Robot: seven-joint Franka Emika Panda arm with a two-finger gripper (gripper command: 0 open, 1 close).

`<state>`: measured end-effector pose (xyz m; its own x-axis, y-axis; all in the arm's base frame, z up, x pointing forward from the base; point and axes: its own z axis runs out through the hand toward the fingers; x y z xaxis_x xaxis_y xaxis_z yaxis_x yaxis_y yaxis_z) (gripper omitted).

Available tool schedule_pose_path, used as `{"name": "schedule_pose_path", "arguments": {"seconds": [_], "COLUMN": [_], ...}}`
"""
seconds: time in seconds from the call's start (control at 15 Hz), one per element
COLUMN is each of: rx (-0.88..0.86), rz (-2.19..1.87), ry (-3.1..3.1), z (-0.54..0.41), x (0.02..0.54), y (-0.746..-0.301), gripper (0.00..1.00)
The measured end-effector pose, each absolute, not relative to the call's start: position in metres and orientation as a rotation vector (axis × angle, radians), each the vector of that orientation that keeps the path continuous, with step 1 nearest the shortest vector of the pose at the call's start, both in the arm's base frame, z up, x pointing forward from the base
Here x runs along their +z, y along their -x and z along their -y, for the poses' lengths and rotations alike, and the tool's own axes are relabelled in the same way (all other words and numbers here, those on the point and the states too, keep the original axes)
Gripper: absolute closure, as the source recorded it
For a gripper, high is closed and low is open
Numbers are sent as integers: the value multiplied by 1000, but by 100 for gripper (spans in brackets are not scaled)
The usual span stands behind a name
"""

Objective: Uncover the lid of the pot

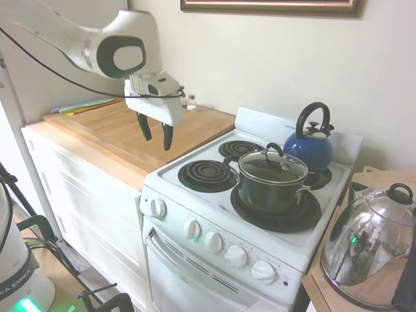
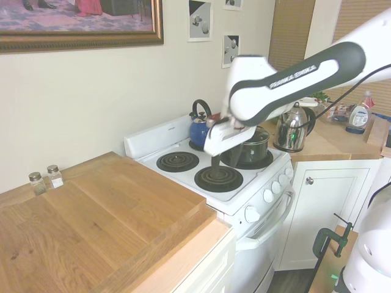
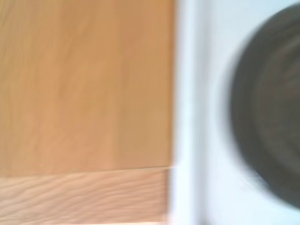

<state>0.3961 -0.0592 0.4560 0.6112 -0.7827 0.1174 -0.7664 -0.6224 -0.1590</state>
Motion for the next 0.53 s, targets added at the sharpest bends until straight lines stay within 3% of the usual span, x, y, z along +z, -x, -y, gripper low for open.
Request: {"name": "schedule_pose_path", "arguments": {"seconds": [0.27,0.53], "rx": [-386,-337], "rz": [-1415,-1364], "ry": [2575,2579], "z": [190,273], "x": [533,541], "y": [-356,-401], "gripper": [0,0]}}
